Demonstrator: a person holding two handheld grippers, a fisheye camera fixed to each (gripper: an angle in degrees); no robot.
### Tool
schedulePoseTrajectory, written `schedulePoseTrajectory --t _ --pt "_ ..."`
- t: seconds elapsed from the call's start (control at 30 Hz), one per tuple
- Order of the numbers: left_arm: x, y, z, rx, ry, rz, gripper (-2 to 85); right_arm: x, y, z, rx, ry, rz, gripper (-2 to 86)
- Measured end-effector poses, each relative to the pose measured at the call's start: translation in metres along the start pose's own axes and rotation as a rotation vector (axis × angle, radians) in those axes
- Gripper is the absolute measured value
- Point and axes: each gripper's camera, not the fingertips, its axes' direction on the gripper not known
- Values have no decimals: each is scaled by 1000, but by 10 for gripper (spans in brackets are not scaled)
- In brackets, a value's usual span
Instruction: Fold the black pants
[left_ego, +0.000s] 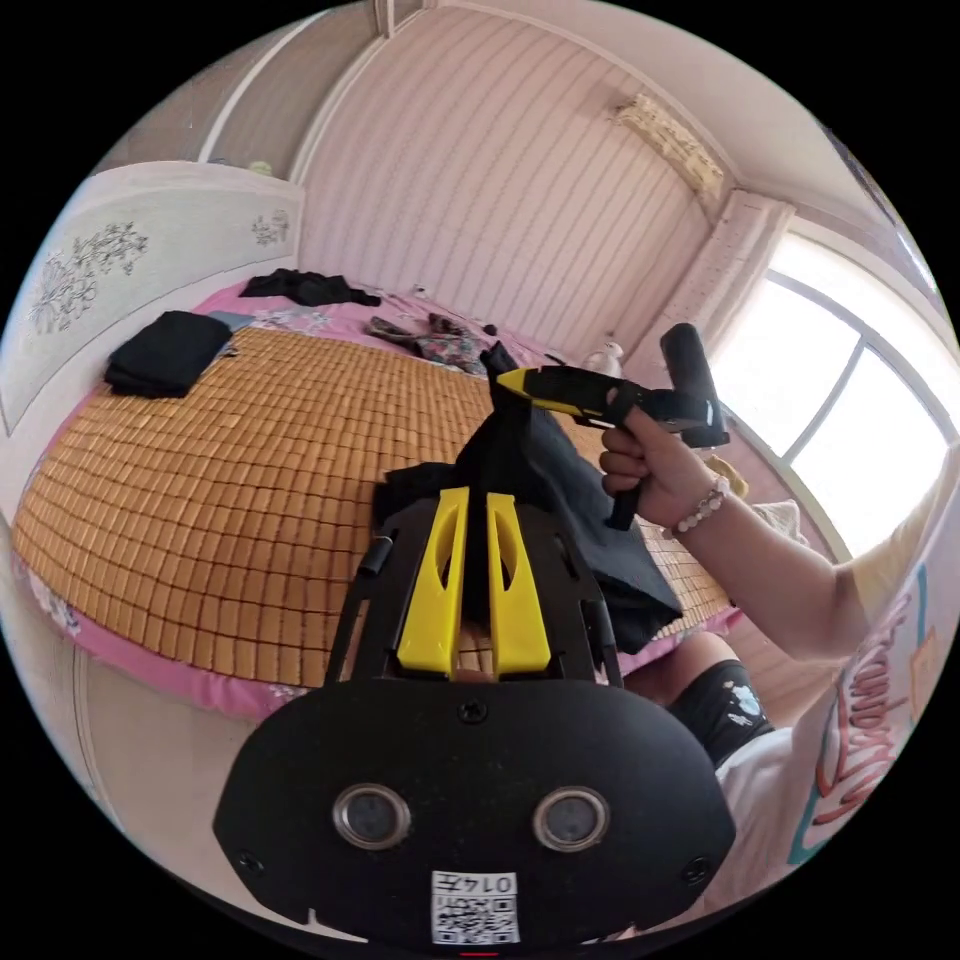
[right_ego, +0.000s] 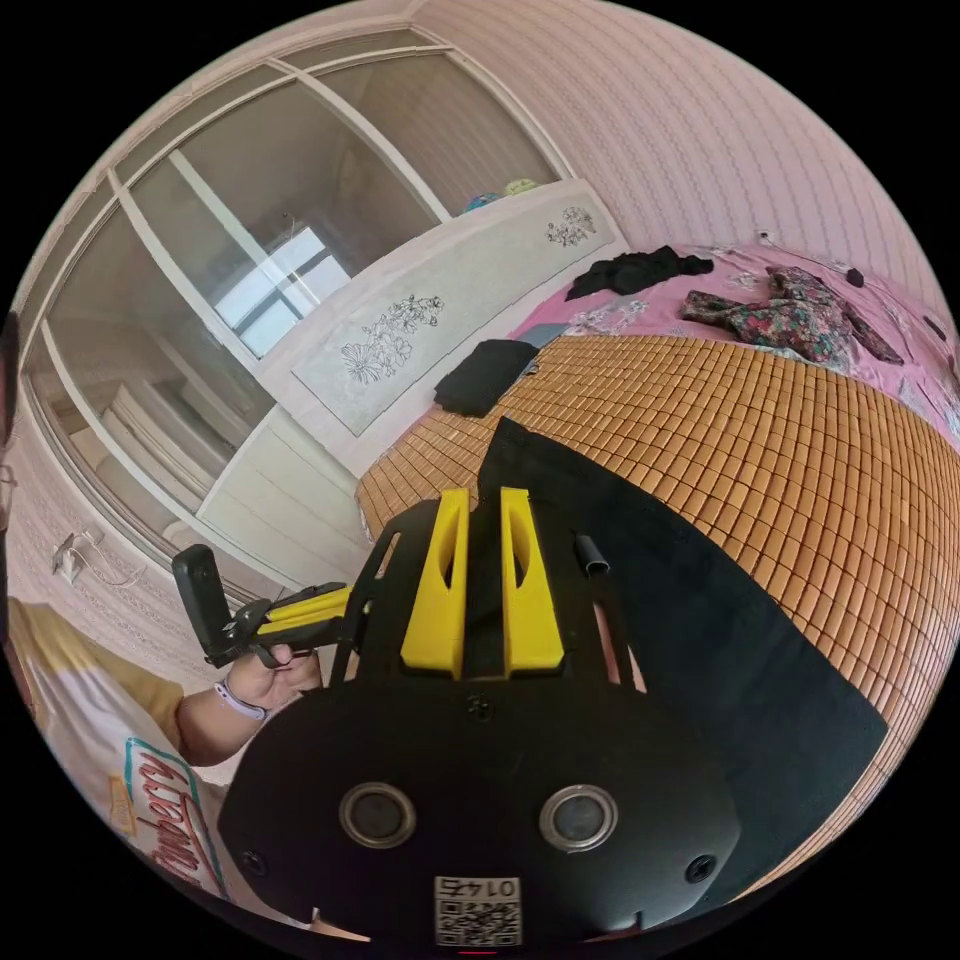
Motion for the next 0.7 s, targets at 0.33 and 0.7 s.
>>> schedulePoseTrajectory --t 0.33,0.7 --pt "4 44 24 -71 77 -23 -6 55 72 -38 16 340 21 15" --pt "181 80 184 -315 120 414 -7 105 34 52 -550 458 -40 2"
